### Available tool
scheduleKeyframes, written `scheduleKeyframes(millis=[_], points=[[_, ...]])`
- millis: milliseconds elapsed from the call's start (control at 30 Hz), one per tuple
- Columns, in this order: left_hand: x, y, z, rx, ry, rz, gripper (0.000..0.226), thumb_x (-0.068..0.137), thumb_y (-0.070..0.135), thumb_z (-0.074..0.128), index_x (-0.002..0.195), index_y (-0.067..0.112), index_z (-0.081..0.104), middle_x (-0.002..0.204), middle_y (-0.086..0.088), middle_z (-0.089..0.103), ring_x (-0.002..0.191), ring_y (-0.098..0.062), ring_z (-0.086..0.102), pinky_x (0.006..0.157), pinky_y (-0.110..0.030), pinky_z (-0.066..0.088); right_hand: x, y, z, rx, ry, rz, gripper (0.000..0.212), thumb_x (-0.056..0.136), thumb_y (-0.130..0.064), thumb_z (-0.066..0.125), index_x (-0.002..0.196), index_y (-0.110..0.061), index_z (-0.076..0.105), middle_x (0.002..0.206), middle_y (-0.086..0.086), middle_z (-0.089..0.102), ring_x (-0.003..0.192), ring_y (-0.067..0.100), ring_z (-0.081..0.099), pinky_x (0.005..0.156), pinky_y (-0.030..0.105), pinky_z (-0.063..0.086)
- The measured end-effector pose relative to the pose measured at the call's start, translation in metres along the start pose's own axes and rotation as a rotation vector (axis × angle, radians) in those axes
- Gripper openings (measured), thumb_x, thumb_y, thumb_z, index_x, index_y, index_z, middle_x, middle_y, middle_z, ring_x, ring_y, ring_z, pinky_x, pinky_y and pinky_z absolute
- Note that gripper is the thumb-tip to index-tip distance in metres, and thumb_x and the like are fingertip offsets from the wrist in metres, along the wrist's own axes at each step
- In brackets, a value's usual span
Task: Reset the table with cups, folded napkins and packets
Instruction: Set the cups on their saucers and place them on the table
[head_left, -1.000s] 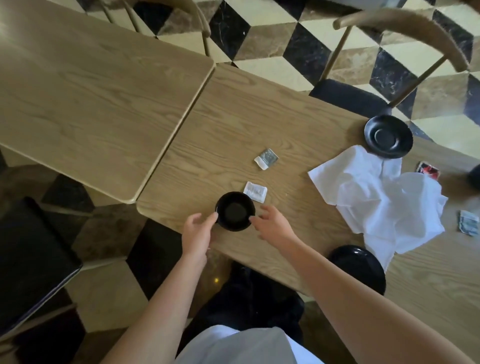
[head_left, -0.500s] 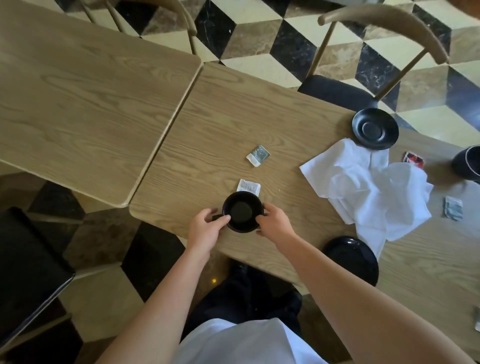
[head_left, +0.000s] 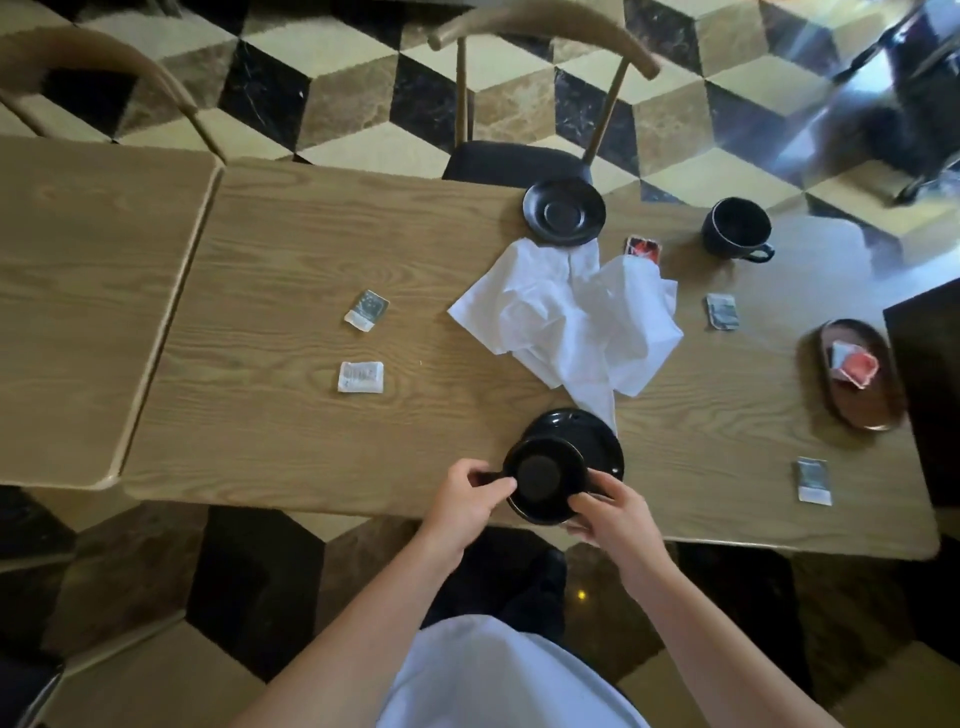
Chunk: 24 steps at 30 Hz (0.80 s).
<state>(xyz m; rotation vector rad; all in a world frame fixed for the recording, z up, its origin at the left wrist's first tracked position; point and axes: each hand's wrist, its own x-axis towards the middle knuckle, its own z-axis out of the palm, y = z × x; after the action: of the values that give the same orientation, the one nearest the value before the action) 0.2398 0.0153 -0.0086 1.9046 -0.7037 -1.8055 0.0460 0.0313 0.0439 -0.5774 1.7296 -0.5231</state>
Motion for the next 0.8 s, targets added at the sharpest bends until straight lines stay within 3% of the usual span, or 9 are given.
scheduleKeyframes(millis=[200,400,533,800], points=[[-0.002,-0.004,0.048,0.091,-0.062,0.001,0.033,0.083,0.023,0.08,0.112,0.01,0.071,0.089,0.001,0.074,0.087,-0.017,0.071,0.088,-0.035,0.059,0.003,0.03,-0.044,0.08,0.067,0.057,0.036,0.092,-0.006,0.066,0.099,-0.041,0.063,0.077,-0.001,0.08,0.064,0.012,0.076,0.056,0.02,0.057],[0.006,0.007,0.064,0.196,-0.036,0.007,0.045,0.085,0.028,0.077,0.125,0.009,0.068,0.11,-0.009,0.073,0.098,-0.019,0.068,0.09,-0.033,0.055,0.024,0.034,-0.056,0.125,0.044,0.09,0.034,0.09,-0.004,0.064,0.108,-0.033,0.065,0.078,-0.001,0.08,0.064,0.011,0.076,0.056,0.02,0.057],[0.015,0.017,0.067,0.247,0.006,0.028,0.056,0.087,0.027,0.077,0.136,0.007,0.06,0.125,-0.008,0.069,0.114,-0.02,0.065,0.092,-0.028,0.048,0.038,0.031,-0.054,0.162,0.037,0.105,0.039,0.091,-0.007,0.065,0.124,-0.026,0.065,0.094,0.007,0.08,0.078,0.016,0.078,0.062,0.023,0.06],[0.03,0.022,0.064,0.297,0.023,0.022,0.052,0.089,0.029,0.075,0.134,0.006,0.062,0.127,-0.009,0.069,0.118,-0.023,0.064,0.103,-0.035,0.049,0.056,0.031,-0.047,0.191,0.02,0.112,0.046,0.089,-0.003,0.063,0.134,-0.017,0.065,0.085,0.001,0.08,0.072,0.013,0.078,0.055,0.018,0.055]])
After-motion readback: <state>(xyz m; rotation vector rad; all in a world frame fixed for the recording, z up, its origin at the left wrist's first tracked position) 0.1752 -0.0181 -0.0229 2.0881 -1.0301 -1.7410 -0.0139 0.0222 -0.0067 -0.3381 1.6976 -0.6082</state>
